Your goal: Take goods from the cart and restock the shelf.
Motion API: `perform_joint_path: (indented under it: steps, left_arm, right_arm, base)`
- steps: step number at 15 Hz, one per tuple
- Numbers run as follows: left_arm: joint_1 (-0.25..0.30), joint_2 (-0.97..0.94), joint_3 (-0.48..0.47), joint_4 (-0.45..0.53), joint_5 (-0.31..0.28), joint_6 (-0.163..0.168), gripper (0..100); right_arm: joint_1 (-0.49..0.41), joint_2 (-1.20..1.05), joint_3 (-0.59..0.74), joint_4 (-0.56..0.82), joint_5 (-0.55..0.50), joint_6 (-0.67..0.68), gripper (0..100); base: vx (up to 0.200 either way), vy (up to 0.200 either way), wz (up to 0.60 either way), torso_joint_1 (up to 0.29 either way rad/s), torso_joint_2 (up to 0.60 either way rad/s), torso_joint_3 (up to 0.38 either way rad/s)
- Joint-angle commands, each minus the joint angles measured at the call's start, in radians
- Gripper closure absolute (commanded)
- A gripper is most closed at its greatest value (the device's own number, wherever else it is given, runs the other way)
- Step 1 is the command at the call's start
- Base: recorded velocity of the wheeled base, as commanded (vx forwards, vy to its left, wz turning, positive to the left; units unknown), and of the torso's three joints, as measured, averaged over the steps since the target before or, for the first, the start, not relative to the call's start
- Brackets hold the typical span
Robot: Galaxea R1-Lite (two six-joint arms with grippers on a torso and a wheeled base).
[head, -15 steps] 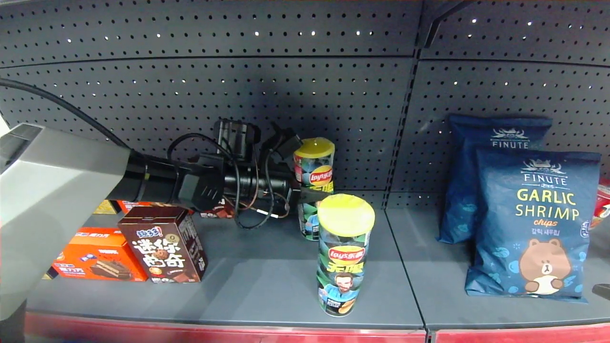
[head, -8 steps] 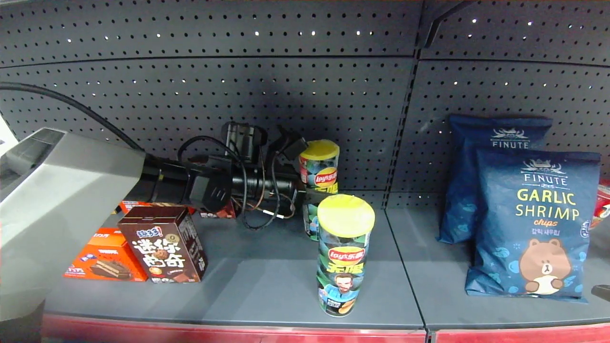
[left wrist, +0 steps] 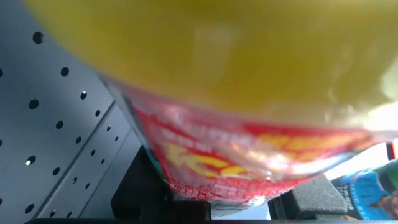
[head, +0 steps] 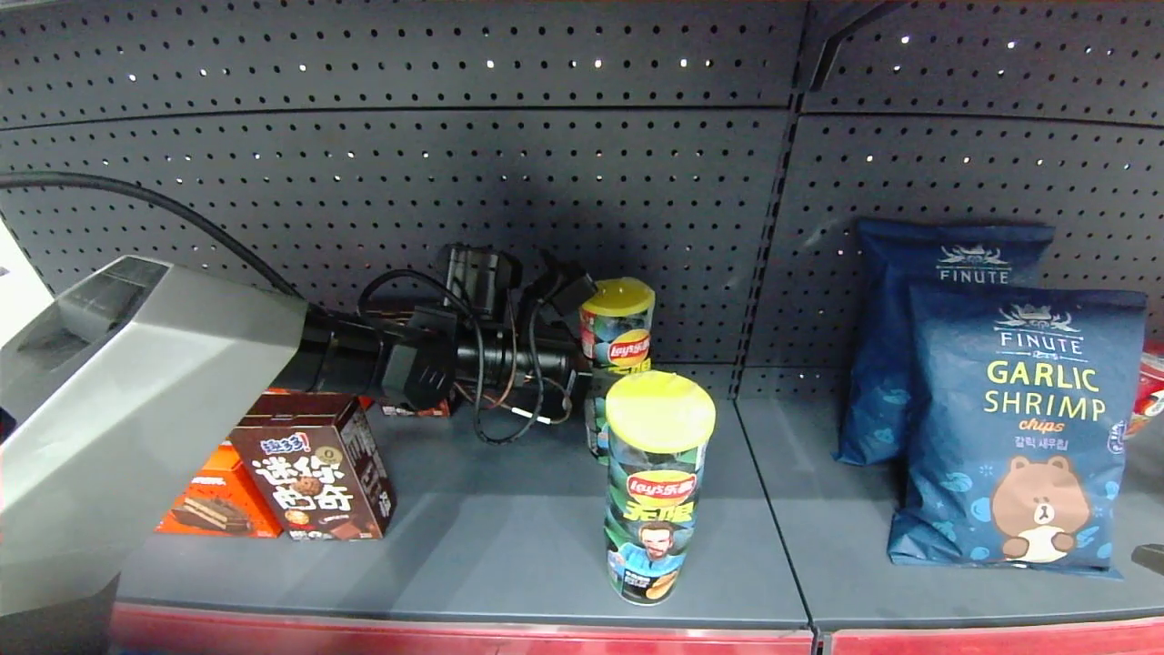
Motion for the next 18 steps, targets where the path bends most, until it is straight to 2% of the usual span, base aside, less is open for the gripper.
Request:
perform_joint_path:
  steps: [1,3,4,10,13,16,18]
  left_arm:
    - [-0.001,0.016,-0.010,-0.001,0.000,-0.001,100]
    - [-0.007,0.028,-0.019,-0.006,0.000,0.001,100]
    - [-0.007,0.031,-0.022,-0.008,0.002,0.001,0]
    - [-0.007,0.019,-0.025,-0.008,0.002,-0.001,0]
    - [-0.007,-0.029,0.003,-0.008,0.003,0.001,0]
    - [-0.004,-0.105,0.093,-0.012,0.005,0.002,0]
    - [0.005,-0.171,0.199,-0.044,0.006,0.002,0]
  right_arm:
    - [0.000,0.006,-0.005,-0.001,0.000,0.000,0]
    - [0.000,0.004,-0.002,-0.001,0.001,0.000,0]
    - [0.000,0.004,0.000,-0.001,0.001,0.000,0]
    - [0.000,0.012,0.014,0.001,0.004,0.003,0]
    - [0.000,0.024,0.020,0.001,0.009,0.006,0]
    - [-0.001,0.036,0.020,0.001,0.009,0.008,0]
    - [-0.006,0.061,0.015,-0.001,0.007,0.008,0]
  base:
    - [0.000,0.000,0.00,0.000,0.00,0.000]
    - [0.000,0.000,0.00,0.000,0.00,0.000]
    - [0.000,0.000,0.00,0.000,0.00,0.000]
    - [0.000,0.000,0.00,0.000,0.00,0.000]
    - [0.000,0.000,0.00,0.000,0.00,0.000]
    - [0.000,0.000,0.00,0.000,0.00,0.000]
    - [0.000,0.000,0.00,0.000,0.00,0.000]
